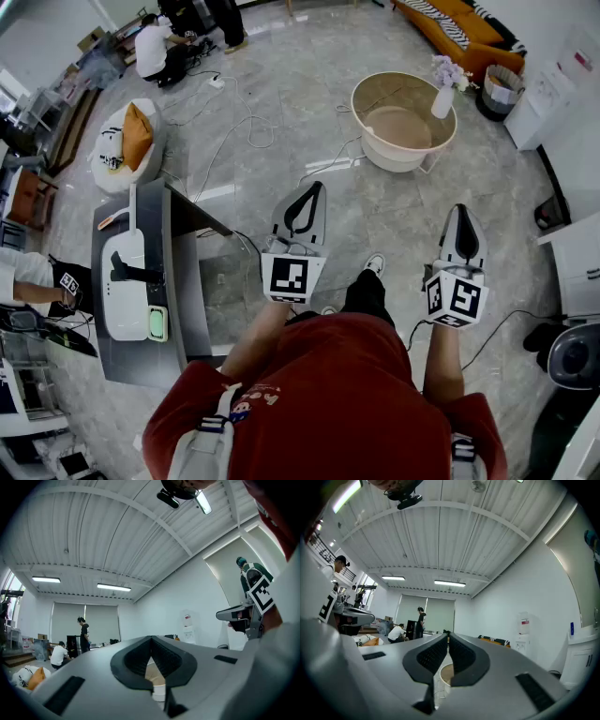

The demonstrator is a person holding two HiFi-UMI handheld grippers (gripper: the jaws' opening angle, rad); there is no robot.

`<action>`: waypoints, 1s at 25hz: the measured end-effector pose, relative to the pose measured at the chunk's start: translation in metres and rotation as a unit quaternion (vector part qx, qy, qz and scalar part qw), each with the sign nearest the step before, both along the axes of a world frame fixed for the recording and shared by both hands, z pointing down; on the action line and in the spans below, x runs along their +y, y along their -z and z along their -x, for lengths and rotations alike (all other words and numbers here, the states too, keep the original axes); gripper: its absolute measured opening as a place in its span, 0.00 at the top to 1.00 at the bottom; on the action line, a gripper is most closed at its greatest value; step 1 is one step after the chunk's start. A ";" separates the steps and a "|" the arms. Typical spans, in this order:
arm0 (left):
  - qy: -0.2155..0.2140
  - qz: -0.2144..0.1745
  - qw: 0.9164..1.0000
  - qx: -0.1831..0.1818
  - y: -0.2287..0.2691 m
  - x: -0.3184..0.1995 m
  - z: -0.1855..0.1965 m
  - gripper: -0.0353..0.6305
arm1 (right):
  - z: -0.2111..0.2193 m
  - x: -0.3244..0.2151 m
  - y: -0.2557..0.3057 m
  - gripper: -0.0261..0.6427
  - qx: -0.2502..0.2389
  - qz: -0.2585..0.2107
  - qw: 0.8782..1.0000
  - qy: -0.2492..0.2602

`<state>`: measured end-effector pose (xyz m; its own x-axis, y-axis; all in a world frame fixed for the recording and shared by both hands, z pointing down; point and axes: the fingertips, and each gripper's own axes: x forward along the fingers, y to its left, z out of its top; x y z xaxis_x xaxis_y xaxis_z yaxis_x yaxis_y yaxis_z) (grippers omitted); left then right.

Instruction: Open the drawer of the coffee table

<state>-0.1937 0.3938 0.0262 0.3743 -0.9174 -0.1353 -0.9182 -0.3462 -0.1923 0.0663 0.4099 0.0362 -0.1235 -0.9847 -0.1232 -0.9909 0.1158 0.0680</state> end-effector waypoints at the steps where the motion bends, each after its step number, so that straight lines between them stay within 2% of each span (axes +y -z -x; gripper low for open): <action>1: 0.000 0.008 1.000 0.002 -0.002 0.001 0.001 0.93 | 0.002 0.000 -0.001 0.92 -0.001 0.000 1.000 0.001; 3: 0.000 0.016 1.000 0.003 -0.004 0.002 0.002 0.93 | 0.006 0.001 -0.003 0.92 -0.002 0.000 1.000 0.002; 8: -0.006 0.001 1.000 0.001 -0.007 0.002 0.005 0.93 | 0.018 -0.002 -0.002 0.92 0.001 -0.005 1.000 0.008; 15: -0.006 0.017 1.000 0.002 -0.018 0.000 0.007 0.93 | 0.021 -0.004 -0.002 0.92 -0.019 -0.011 1.000 0.008; 20: -0.012 0.030 0.999 0.002 -0.030 -0.009 0.002 0.93 | 0.019 -0.011 -0.016 0.92 -0.023 0.004 1.000 0.005; 22: -0.013 0.040 0.999 0.003 -0.037 -0.014 -0.001 0.93 | 0.016 -0.016 -0.023 0.92 -0.025 0.014 1.000 0.004; 25: -0.012 0.081 0.997 0.007 -0.048 -0.024 -0.005 0.93 | 0.013 -0.028 -0.033 0.92 -0.028 0.027 0.999 0.003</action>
<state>-0.1888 0.3695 0.0743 0.3962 -0.9181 0.0075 -0.9112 -0.3942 -0.1195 0.0535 0.3819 0.0689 -0.1243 -0.9893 -0.0765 -0.9922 0.1242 0.0054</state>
